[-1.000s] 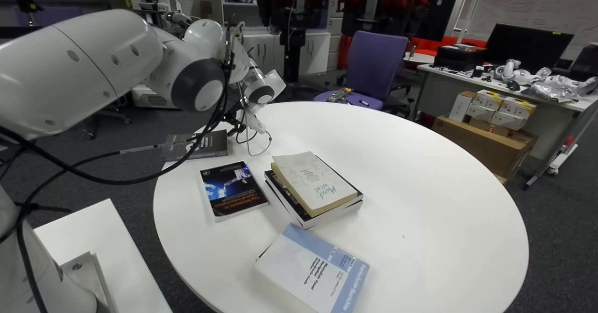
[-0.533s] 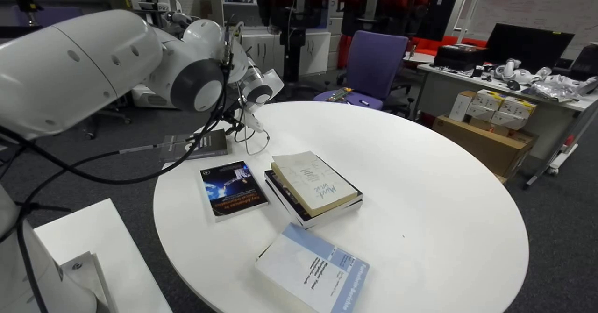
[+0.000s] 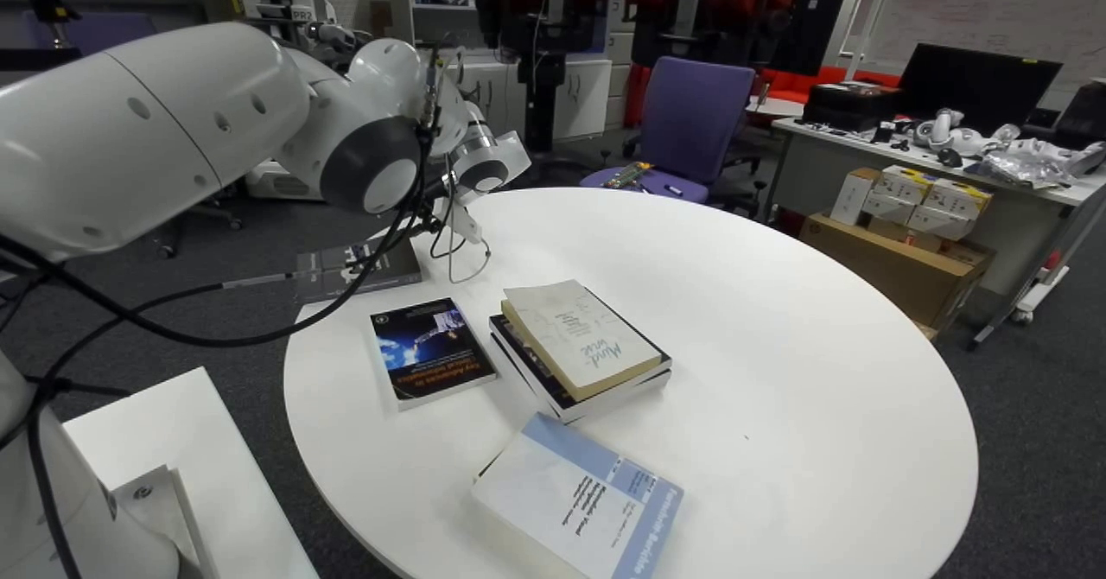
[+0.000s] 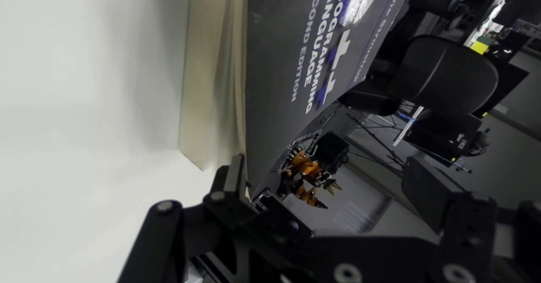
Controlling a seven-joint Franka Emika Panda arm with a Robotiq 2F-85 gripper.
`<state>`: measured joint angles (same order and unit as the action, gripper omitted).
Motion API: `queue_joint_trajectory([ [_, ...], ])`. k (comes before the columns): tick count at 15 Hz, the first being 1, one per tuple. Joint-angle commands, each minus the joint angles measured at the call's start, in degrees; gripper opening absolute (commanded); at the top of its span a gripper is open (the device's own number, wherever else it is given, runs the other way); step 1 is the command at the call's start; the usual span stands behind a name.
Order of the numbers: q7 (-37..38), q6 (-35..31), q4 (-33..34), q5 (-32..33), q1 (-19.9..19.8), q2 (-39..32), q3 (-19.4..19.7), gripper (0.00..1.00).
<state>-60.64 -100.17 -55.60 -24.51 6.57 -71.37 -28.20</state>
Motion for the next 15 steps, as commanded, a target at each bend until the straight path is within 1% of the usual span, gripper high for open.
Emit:
queue_joint_trajectory([
  [1,-1.6,3.63,1.01,-2.28,-2.23,-0.8,-2.12,1.0],
  [8,-0.67,8.55,0.92,-1.15,-2.25,-0.89,-1.01,1.0],
  [12,0.24,12.92,0.87,0.83,-1.15,-0.98,0.44,1.0],
  [15,0.74,14.32,0.27,2.48,-0.59,-1.14,1.55,1.0],
])
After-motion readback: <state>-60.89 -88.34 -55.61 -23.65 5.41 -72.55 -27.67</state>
